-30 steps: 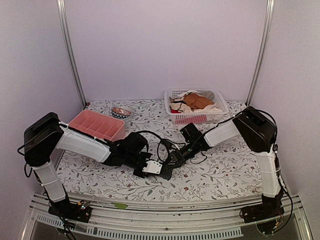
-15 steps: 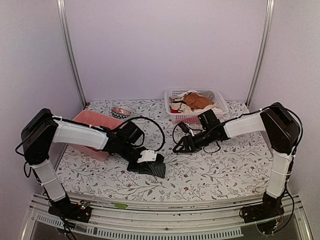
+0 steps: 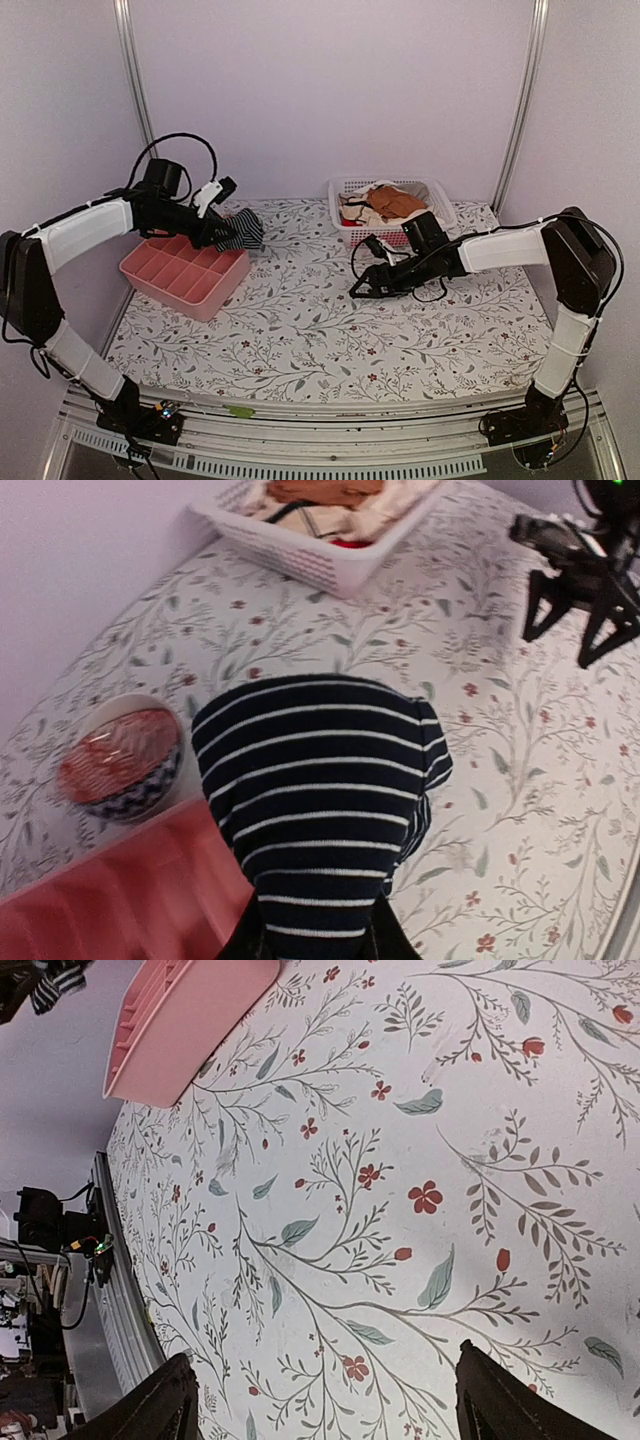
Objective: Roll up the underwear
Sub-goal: Place the underwear in the storage box.
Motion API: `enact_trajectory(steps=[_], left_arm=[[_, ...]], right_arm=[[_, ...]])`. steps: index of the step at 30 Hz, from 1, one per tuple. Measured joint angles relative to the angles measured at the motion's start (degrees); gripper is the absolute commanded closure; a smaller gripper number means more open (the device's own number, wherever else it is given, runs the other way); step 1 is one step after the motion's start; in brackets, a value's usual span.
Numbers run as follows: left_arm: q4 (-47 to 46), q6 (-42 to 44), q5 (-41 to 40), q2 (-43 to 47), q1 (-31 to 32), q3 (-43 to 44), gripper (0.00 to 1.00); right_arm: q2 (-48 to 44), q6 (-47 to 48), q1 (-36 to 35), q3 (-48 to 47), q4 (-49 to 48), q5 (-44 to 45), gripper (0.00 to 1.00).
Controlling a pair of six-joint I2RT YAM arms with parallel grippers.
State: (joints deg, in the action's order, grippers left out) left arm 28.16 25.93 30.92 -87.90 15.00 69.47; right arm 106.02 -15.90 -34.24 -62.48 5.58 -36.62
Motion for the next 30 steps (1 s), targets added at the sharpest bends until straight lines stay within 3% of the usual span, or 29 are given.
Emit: enact_trajectory(steps=[6,11,22,30], left_arm=[[-4.9,-2.4,-15.7,8.2,-8.0,-5.9,1.0],[-6.8,-4.4,-24.7,6.5,-10.4,-8.4,1.0],[-12.7,-3.0,-29.5,-2.5,-16.2,-8.1,1.0],[-19.1,0.9,-32.9,-10.9,-21.3,-0.4,1.0]], right_arm=[[-1.7,0.0,0.0,0.0,0.6,3.2,0.09],[-1.7,0.0,0.0,0.0,0.8,5.1,0.08],[-1.7,-0.4,0.0,0.0,0.9,7.1,0.08],[-1.7,-0.9,0.0,0.0,1.0,7.4,0.07]])
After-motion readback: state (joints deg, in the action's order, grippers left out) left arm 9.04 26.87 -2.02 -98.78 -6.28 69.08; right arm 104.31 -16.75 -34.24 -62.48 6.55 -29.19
